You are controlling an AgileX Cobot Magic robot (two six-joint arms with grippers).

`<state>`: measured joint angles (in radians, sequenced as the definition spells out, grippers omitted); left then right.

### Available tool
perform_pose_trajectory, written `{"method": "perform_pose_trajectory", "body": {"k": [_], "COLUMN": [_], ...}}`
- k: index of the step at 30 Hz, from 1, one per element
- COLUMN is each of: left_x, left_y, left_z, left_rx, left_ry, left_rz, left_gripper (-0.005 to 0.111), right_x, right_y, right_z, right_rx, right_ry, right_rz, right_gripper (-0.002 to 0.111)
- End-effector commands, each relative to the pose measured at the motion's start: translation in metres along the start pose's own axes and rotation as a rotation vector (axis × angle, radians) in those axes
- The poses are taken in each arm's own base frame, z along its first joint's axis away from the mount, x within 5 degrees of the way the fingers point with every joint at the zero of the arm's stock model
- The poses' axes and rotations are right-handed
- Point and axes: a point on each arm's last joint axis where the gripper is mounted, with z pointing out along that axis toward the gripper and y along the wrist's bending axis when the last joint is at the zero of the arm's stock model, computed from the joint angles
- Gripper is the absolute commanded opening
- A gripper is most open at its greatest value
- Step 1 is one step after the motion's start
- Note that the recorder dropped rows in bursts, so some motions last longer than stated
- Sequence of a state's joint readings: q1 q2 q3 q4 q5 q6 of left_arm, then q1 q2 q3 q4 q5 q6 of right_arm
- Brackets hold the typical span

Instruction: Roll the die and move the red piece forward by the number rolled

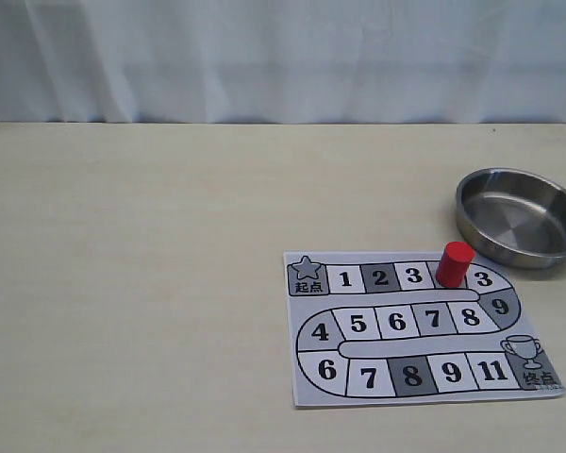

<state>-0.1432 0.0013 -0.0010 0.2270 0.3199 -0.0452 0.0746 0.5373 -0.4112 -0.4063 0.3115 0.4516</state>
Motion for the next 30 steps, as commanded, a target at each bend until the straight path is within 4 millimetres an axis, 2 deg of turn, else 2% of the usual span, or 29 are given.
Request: {"method": "perform_pose_trajectory", "body": {"k": [1,13,25,30], "left_x": [0.0,0.0,0.0,0.0], "left_y": [-0.001,-0.001,-0.001,-0.001], "left_z": [0.0,0.0,0.0,0.0], "left_rx": [0.009,0.009,0.009,0.009], "left_ry": [-0.003,-0.003,-0.003,-0.003], "left_rz": [-0.003,-0.003,-0.003,-0.003], "left_gripper": [0.0,0.0,0.0,0.0], "right_x": [0.006,0.009,0.009,0.023], "right_y": [-0.001,-0.008,-0.009,-0.008], "right_z": [-0.027,-0.089,-0.089,-0.078], "right_rx": [-0.05,-0.068,-0.07,-0.082], "right_ry": [-0.225,-0.556,-0.542,-0.472], "right_rz": [0.042,0.069,0.093,0.138], "right_gripper": [0.004,0.004,0.004,0.004]}}
